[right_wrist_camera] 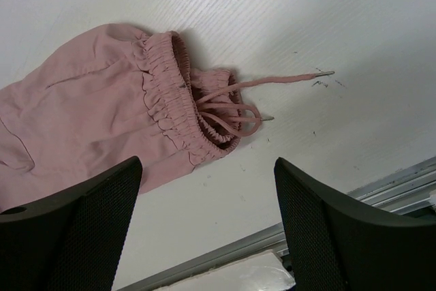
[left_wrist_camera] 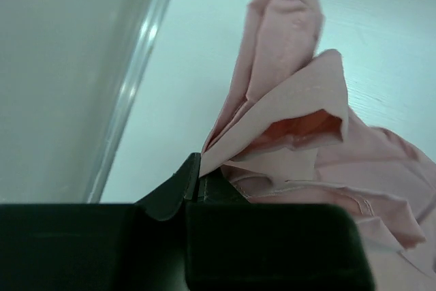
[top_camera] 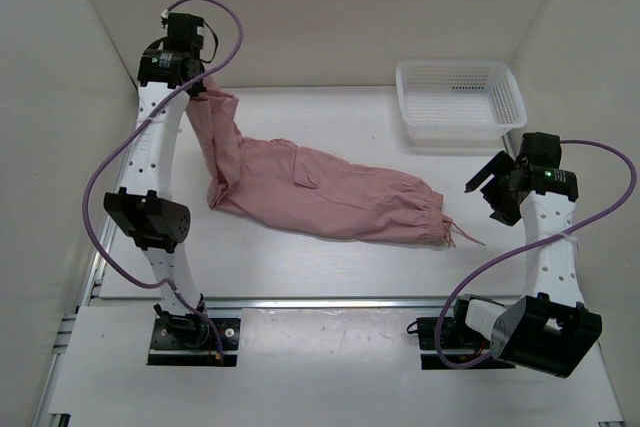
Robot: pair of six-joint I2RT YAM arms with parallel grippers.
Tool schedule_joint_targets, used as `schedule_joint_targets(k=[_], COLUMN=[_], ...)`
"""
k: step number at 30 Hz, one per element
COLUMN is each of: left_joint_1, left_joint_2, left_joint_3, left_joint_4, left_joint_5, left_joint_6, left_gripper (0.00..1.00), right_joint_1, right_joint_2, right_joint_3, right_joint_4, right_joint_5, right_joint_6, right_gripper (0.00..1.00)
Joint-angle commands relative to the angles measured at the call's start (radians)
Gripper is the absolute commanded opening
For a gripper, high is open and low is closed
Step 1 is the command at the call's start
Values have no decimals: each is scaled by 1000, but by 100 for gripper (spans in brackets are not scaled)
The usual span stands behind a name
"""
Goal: Fold and stack the trousers
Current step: Fold the trousers
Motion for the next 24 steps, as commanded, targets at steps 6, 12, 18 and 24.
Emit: schedule_joint_targets(k=[6, 12, 18, 24], left_joint_1=[151, 220, 184, 60], left_joint_2=[68, 89, 30, -19], left_joint_3=[112, 159, 48, -16], left_joint_4=[106, 149, 182, 192], left_joint_5=[-207, -227, -64, 95], left_joint_6=[116, 116, 116, 62], left_gripper=[10, 10, 10, 10], right_joint_1=[-4, -4, -4, -4], right_joint_2=[8, 42, 89, 89], right_joint_3=[-33, -13, 5, -5], right_joint_4=[-15, -35, -35, -25], right_joint_5=[-48, -39, -30, -20], right_joint_6=[-11, -20, -20, -11], right_gripper=[83, 83, 83, 83])
